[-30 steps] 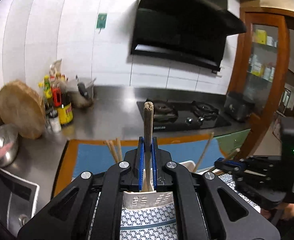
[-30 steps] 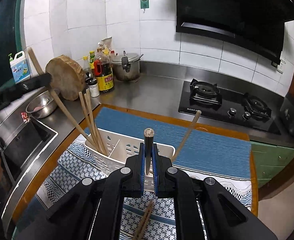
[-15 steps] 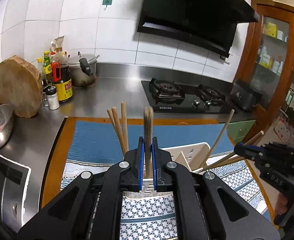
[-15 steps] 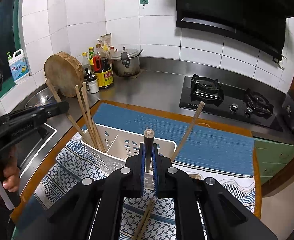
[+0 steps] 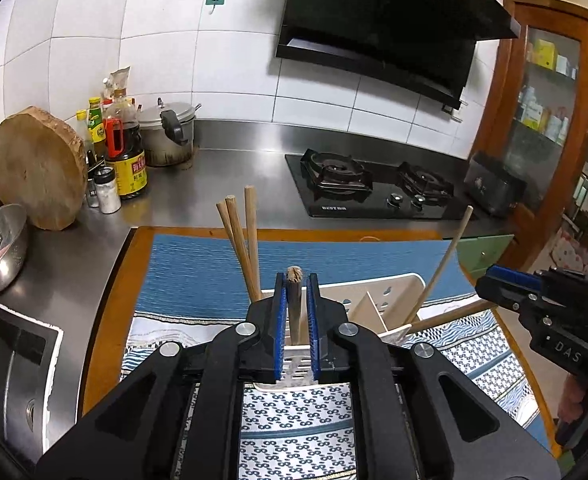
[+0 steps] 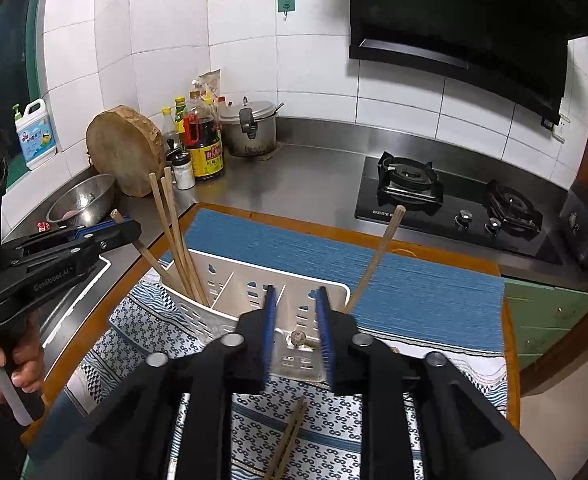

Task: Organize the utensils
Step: 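Open both tools and move them back toward the last loose chopsticks, then close the left tool on a chopstick and lift while the right tool grasps another, then lower the left tool's chopstick into the holder and open while the right tool releases its own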

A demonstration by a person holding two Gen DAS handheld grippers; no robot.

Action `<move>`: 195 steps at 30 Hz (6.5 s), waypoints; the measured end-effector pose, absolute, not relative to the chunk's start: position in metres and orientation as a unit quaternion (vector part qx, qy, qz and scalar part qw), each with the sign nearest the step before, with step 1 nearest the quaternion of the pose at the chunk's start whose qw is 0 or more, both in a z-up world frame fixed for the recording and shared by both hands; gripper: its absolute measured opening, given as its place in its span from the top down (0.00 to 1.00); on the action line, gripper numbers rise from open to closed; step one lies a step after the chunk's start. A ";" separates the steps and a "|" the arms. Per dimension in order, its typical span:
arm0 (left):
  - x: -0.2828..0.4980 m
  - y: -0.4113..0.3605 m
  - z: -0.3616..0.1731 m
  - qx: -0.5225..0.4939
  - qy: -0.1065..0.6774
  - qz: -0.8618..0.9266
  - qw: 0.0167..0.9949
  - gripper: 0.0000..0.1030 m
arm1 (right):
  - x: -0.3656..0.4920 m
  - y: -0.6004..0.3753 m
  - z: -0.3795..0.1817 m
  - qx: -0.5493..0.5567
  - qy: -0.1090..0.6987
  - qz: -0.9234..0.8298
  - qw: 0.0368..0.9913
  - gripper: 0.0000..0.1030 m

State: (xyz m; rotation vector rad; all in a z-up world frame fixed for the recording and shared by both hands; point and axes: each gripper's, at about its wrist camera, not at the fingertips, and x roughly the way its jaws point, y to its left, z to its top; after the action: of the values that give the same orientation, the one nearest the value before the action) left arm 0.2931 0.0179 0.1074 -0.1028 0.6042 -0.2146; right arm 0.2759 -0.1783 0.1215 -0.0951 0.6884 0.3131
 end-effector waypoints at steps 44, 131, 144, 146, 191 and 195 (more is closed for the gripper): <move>0.106 0.029 0.067 -0.047 0.261 -0.048 0.963 0.05 | 0.102 -0.202 0.062 -0.043 0.322 0.125 0.937 0.11; 0.114 -0.102 -0.074 -0.044 0.409 -0.161 0.897 0.51 | 0.064 -0.257 -0.058 0.027 0.393 0.090 0.915 0.93; 0.134 -0.134 -0.096 -0.008 0.433 -0.151 0.888 0.83 | 0.065 -0.263 -0.052 0.030 0.383 0.095 0.918 0.93; 0.135 -0.140 -0.095 0.005 0.432 -0.143 0.890 0.85 | 0.065 -0.262 -0.053 0.029 0.383 0.094 0.918 0.93; 0.178 -0.007 0.091 -0.043 0.294 -0.187 0.936 0.95 | 0.163 -0.201 0.181 -0.047 0.294 0.202 0.933 0.93; 0.183 -0.003 0.124 -0.038 0.269 -0.187 0.944 0.95 | 0.182 -0.194 0.197 -0.049 0.290 0.194 0.936 0.93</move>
State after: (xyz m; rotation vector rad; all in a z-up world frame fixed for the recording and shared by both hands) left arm 0.1831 -0.0026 0.1235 -0.0767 0.5481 -0.3820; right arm 0.1822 -0.1941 0.1968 -0.0994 0.5938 0.3965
